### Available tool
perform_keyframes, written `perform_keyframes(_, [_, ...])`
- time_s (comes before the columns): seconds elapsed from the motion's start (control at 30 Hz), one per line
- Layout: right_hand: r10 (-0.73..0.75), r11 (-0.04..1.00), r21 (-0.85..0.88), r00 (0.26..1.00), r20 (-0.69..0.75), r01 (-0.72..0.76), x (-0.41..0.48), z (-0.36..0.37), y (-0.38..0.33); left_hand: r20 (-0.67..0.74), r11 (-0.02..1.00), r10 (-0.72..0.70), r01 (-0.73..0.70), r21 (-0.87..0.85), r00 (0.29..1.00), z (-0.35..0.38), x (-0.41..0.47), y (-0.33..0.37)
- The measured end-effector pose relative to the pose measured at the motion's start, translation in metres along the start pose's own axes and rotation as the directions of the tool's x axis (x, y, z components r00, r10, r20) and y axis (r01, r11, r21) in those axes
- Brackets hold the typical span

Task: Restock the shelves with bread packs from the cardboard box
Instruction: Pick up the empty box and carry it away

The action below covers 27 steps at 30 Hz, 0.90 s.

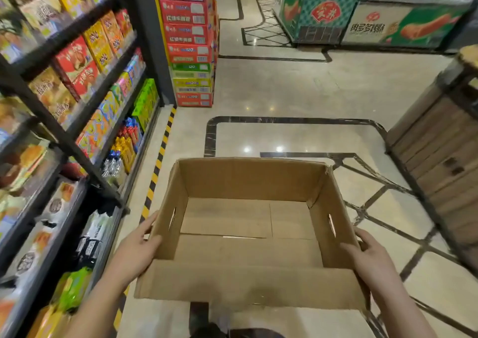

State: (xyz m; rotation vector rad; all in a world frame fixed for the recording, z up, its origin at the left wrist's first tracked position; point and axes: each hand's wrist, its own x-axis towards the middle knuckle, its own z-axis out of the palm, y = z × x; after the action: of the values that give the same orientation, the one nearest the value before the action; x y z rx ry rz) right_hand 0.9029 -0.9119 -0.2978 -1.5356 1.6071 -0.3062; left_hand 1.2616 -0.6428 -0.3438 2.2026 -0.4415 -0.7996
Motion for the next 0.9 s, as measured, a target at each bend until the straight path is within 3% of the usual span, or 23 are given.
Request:
perform_keyframes(0.33, [-0.034,0.990,0.135,0.999,-0.002,0.034,0.184,0.035,-0.160,-0.017,0.999,0.041,-0.041,0.010,0.999,-0.016,0.215,0.134])
perform_keyframes(0.7, [0.050,0.983,0.176,0.996,0.073,-0.062,0.457,0.070,-0.306,-0.025,0.999,0.013,-0.012,0.037,1.000,0.009,0.477,0.291])
perform_keyframes(0.9, [0.017,0.992,0.121,0.998,0.056,-0.024,0.581,0.084,-0.397,-0.093,1.000,-0.018,0.019,0.003,0.996,0.017,0.593,0.367])
